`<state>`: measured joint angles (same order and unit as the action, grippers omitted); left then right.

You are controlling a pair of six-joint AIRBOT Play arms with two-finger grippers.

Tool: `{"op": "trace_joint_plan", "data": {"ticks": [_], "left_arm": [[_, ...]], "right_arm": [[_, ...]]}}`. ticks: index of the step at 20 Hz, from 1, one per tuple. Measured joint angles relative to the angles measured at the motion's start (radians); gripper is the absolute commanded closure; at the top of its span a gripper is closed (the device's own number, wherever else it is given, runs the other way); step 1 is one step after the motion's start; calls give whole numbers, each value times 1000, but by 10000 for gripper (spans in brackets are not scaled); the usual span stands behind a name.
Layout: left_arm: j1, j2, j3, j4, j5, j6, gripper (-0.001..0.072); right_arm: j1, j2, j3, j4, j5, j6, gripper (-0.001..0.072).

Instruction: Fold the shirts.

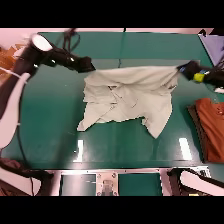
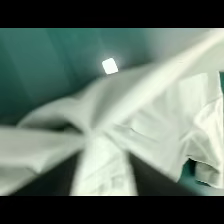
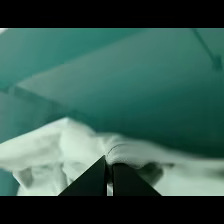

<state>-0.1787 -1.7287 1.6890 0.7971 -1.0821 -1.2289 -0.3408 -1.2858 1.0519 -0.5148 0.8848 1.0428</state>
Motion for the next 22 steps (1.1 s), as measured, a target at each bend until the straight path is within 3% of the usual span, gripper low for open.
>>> {"op": "trace_joint_plan", "data": {"ticks": [2,3,9,13,16,22], "left_arm": [[17,-48,16,2,-4,3,172],[31,-60,36,19,-27,2,172],[168,-80,151,258,-406,-184,172],[203,-14,-16,313,-568,-259,172],[207,99,-270,332,-554,-266,172],[208,269,-718,273,-347,-224,172]], "right_arm": [[3,-83,-9,9,-14,-3,432],[-2,-111,-9,10,-18,-6,396],[-166,-171,62,-32,127,-7,399],[-294,-179,59,-88,220,-8,399],[-351,-181,19,-134,241,-9,399],[-377,-183,-59,-161,209,-22,399]]}}
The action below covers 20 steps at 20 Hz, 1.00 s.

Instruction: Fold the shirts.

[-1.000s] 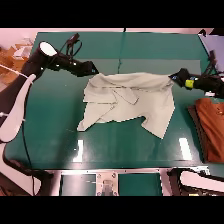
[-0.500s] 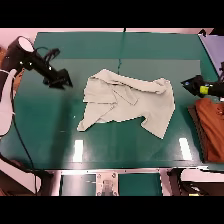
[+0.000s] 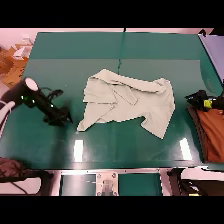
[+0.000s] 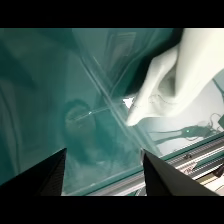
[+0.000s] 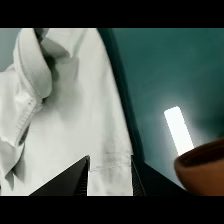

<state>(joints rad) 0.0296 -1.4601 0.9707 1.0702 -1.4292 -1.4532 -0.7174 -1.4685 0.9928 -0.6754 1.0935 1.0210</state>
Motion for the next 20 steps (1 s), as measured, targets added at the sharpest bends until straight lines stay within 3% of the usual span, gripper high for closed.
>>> {"op": "trace_joint_plan", "data": {"ticks": [4,8,9,10,12,13,14,20], "left_arm": [[0,24,-148,-150,167,76,173],[1,32,-220,-252,220,127,175],[1,32,-234,-264,224,135,245],[1,33,-249,-271,232,143,386],[1,32,-271,-282,247,165,406],[0,32,-277,-297,256,174,488],[0,32,-282,-312,276,183,665],[0,31,-290,-374,330,242,687]], "right_arm": [[17,-1,-29,-5,-19,-4,399],[52,-18,-41,-5,-49,-6,399],[56,-23,-42,-6,-58,-6,399],[61,-29,-43,-7,-67,-6,399],[66,-36,-44,-8,-77,-6,397],[68,-39,-45,-12,-80,-6,376],[69,-40,-45,-13,-81,-6,348],[72,-79,-54,-19,-83,-6,283]]}}
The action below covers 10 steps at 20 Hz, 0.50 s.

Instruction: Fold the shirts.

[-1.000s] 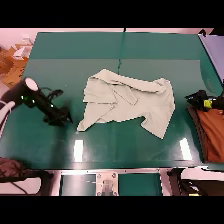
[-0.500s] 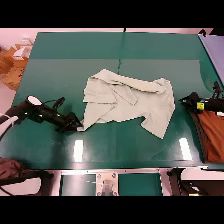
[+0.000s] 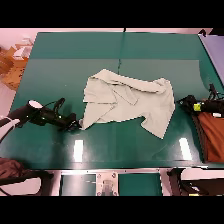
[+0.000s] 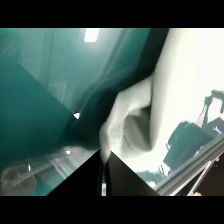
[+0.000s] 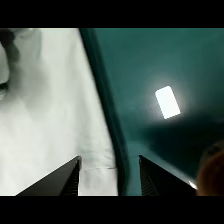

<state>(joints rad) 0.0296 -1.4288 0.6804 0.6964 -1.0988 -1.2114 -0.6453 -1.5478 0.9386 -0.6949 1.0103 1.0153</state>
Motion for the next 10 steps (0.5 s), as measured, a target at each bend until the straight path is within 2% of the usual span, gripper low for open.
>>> {"op": "trace_joint_plan", "data": {"ticks": [2,3,5,6,7,10], "left_arm": [[0,0,0,-14,-3,6,687],[0,0,0,-16,-5,10,686],[0,0,0,-26,-7,12,686],[0,0,1,-32,-11,13,687],[0,0,6,-44,-17,18,687],[0,1,63,-101,-74,49,687]], "right_arm": [[6,-29,-5,17,15,1,287],[13,-44,-6,19,25,1,330],[39,-72,-10,18,33,0,477],[55,-81,-10,18,36,0,611],[71,-88,-10,14,37,0,689],[117,-97,23,20,61,-4,690]]}}
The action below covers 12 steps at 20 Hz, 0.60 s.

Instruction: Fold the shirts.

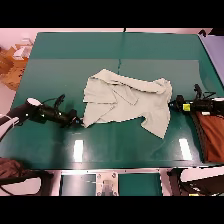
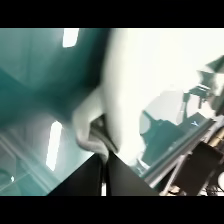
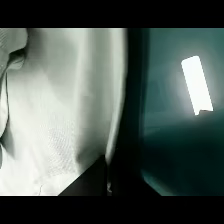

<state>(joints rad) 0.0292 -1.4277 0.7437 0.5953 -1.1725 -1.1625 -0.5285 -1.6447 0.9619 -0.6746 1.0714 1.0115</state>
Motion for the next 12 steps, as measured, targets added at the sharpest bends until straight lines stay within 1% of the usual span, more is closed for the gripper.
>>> {"op": "trace_joint_plan", "data": {"ticks": [2,5,7,10,12], "left_arm": [[0,9,83,-34,-55,10,687],[0,45,270,-100,-119,2,687],[2,77,437,-162,-140,-8,687],[1,125,734,-231,-121,-45,687],[2,155,944,-256,-54,-66,687]], "right_arm": [[16,13,55,5,35,0,690],[19,95,194,142,148,9,690],[10,181,318,235,188,42,690],[-5,309,536,323,228,113,690],[-23,390,688,366,219,157,690]]}}
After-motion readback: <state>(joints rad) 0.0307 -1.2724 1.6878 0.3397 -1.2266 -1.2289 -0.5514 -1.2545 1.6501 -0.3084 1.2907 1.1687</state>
